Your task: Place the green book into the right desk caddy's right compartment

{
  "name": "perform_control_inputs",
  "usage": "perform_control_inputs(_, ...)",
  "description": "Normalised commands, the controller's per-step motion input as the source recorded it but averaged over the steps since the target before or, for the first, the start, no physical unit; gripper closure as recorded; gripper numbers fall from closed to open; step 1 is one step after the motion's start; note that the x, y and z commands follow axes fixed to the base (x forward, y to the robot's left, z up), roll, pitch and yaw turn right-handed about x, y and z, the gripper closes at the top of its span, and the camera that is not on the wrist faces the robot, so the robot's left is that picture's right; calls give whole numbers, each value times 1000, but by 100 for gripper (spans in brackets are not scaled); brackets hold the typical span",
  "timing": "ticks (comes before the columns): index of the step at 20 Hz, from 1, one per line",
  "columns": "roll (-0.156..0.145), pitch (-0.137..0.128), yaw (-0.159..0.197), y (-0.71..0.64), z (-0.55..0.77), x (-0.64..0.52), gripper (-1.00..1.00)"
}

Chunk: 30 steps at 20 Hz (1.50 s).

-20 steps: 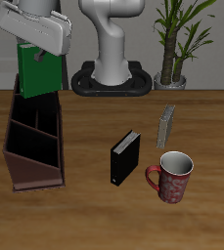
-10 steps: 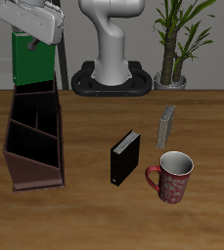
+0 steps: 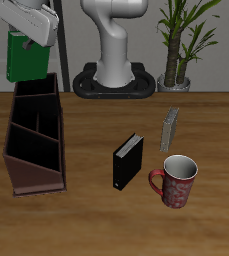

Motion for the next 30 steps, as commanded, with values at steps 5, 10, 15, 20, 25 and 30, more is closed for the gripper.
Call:
perform_control_inputs(5,-10,1,27,-57,-154,-312,100)
perform_control_inputs(10,-36,40,-31,2,-46,-370,100)
perform_control_inputs(15,15,6,-3,151,34,-451,100)
perform_control_inputs(20,1,16,-2,-20,3,-308,100)
perform_control_inputs(25,51,30,-14,-144,31,-191,100)
perform_control_inputs(30,67,-35,45,-114,148,-449,100)
